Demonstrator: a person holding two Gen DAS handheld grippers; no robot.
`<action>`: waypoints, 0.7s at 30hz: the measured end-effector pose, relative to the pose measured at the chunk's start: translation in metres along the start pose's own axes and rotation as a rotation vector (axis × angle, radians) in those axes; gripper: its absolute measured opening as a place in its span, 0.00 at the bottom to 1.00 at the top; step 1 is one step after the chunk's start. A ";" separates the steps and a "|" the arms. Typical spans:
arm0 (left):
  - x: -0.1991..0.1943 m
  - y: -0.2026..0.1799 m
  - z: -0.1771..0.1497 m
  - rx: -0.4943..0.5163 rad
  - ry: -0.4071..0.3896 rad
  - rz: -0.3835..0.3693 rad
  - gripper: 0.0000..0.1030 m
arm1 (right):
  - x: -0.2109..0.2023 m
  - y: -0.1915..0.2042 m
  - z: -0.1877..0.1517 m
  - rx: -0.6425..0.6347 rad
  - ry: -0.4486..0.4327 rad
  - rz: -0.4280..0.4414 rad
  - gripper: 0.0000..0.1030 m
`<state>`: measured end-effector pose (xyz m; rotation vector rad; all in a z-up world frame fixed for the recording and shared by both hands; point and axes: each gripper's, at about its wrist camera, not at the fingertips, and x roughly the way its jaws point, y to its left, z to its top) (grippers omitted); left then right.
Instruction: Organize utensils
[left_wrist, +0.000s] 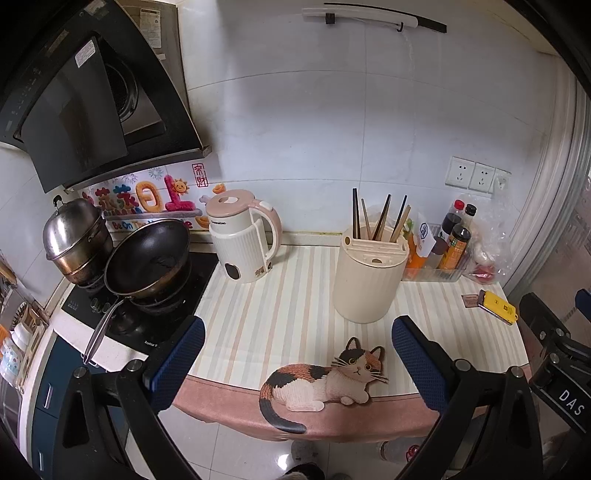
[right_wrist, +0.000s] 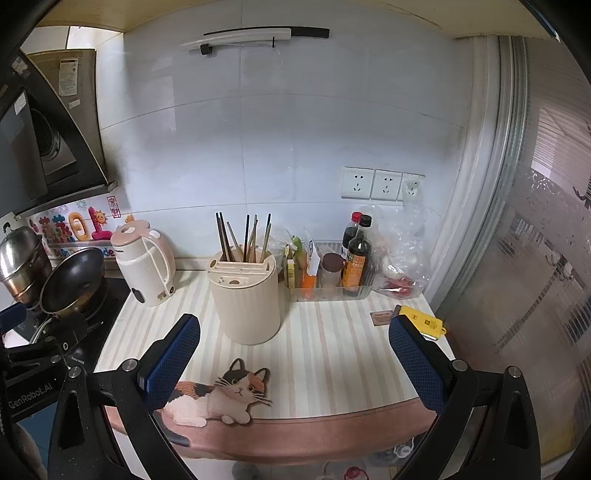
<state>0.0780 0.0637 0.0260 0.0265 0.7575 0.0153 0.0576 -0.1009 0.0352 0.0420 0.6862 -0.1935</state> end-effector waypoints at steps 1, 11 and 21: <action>0.000 0.000 0.000 0.001 0.000 -0.001 1.00 | 0.000 0.000 0.000 0.000 0.001 0.000 1.00; 0.001 -0.009 0.006 0.006 0.004 -0.005 1.00 | 0.000 0.001 0.000 -0.001 -0.001 -0.002 1.00; 0.003 -0.012 0.006 0.004 0.000 -0.004 1.00 | 0.000 0.000 0.000 -0.002 0.003 -0.002 1.00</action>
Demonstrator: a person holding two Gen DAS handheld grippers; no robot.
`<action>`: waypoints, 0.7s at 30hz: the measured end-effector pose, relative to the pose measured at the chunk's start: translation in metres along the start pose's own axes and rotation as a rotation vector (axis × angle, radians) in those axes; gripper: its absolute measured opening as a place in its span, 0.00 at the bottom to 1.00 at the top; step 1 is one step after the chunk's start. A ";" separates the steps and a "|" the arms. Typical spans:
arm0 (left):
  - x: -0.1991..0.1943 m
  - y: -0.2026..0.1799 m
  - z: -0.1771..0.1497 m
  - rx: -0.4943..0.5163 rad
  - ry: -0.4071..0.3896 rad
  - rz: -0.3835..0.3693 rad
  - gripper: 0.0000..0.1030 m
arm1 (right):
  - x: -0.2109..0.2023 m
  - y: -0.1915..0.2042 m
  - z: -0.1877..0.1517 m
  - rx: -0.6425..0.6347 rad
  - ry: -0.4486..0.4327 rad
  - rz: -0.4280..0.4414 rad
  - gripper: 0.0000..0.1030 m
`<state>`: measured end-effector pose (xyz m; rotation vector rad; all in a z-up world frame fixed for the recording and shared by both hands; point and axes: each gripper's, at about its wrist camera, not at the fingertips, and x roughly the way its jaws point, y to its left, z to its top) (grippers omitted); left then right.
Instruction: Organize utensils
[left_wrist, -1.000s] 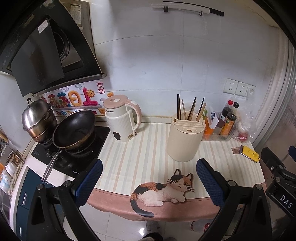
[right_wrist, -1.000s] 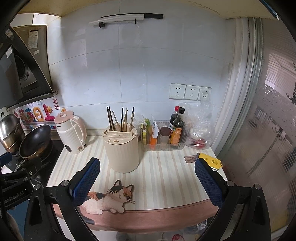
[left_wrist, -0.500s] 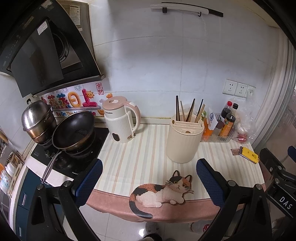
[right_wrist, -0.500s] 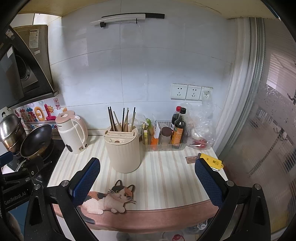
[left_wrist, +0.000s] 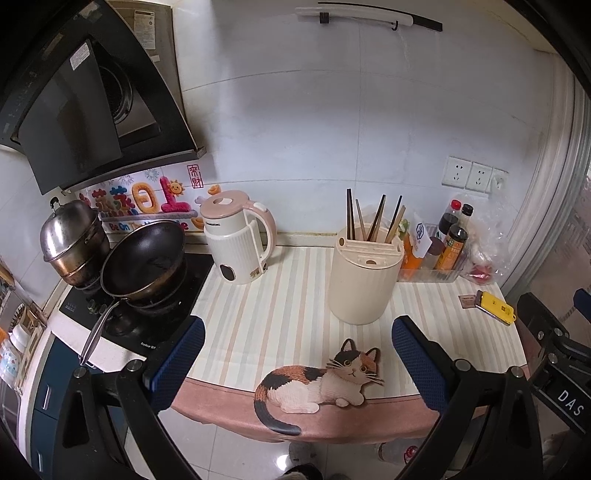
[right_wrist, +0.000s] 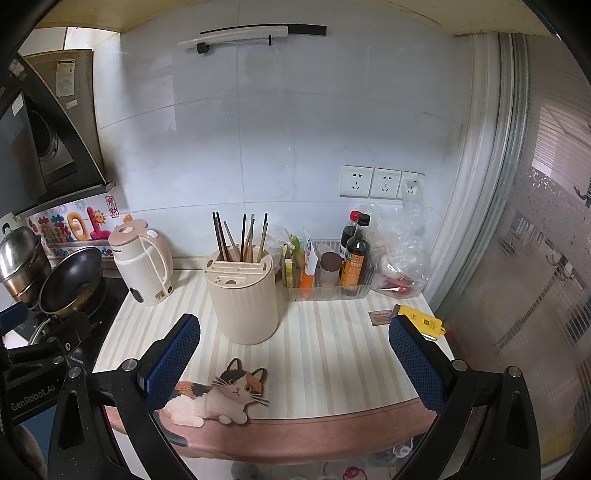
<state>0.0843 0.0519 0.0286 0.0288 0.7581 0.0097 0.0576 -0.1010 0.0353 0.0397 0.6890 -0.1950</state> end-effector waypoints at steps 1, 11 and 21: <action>0.000 0.000 0.001 0.001 -0.001 0.000 1.00 | -0.001 0.000 0.000 0.000 -0.002 0.000 1.00; 0.001 -0.006 0.004 -0.006 -0.006 0.004 1.00 | 0.000 -0.003 0.003 0.005 -0.004 -0.001 1.00; 0.000 -0.003 0.003 -0.004 -0.008 0.002 1.00 | 0.001 -0.005 0.005 0.005 -0.005 -0.003 1.00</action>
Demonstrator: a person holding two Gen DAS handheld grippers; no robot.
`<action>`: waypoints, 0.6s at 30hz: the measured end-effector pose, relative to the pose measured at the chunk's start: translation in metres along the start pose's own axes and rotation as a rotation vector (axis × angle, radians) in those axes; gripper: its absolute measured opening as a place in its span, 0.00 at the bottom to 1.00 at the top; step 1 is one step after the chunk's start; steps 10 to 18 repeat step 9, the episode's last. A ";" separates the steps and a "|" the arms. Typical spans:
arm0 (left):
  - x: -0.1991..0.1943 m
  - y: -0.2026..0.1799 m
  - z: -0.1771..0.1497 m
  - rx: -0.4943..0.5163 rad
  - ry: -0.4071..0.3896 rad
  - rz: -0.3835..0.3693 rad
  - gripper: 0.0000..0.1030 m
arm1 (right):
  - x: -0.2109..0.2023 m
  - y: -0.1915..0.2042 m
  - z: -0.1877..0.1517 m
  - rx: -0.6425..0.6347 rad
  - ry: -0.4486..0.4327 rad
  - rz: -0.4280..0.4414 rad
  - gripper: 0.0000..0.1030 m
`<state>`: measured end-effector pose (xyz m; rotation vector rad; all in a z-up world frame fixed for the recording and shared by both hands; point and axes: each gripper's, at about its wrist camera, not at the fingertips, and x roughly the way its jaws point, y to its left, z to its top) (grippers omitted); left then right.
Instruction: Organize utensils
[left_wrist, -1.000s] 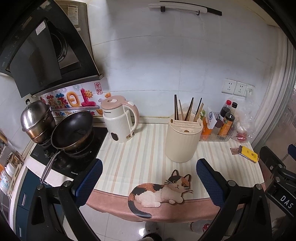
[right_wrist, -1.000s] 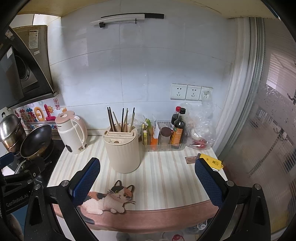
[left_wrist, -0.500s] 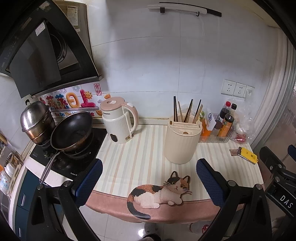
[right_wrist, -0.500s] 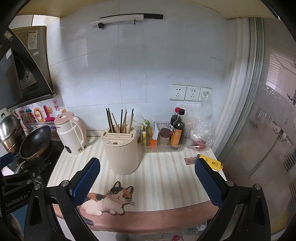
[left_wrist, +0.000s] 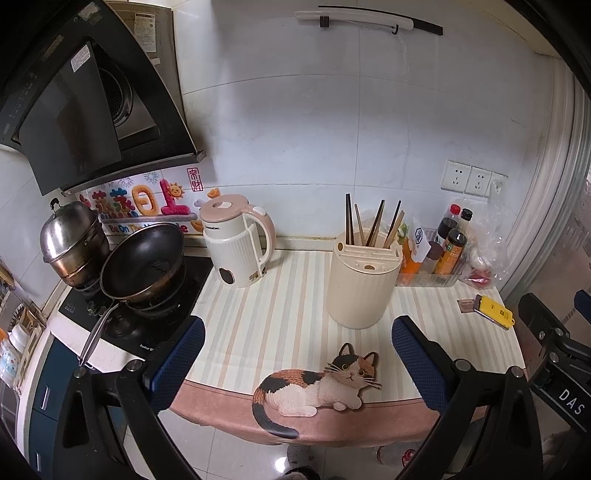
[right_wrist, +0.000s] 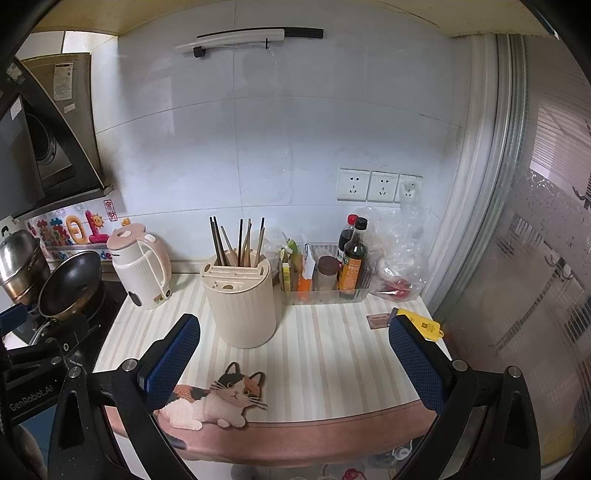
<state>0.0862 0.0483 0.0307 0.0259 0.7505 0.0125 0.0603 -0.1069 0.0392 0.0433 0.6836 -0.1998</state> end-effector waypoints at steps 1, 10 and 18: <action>0.000 0.000 0.000 0.000 0.000 0.000 1.00 | 0.000 0.000 0.000 0.000 0.000 0.000 1.00; -0.001 -0.006 0.004 0.000 -0.008 -0.006 1.00 | 0.000 0.000 0.001 0.002 0.001 0.002 1.00; -0.001 -0.006 0.004 0.000 -0.008 -0.006 1.00 | 0.000 0.000 0.001 0.002 0.001 0.002 1.00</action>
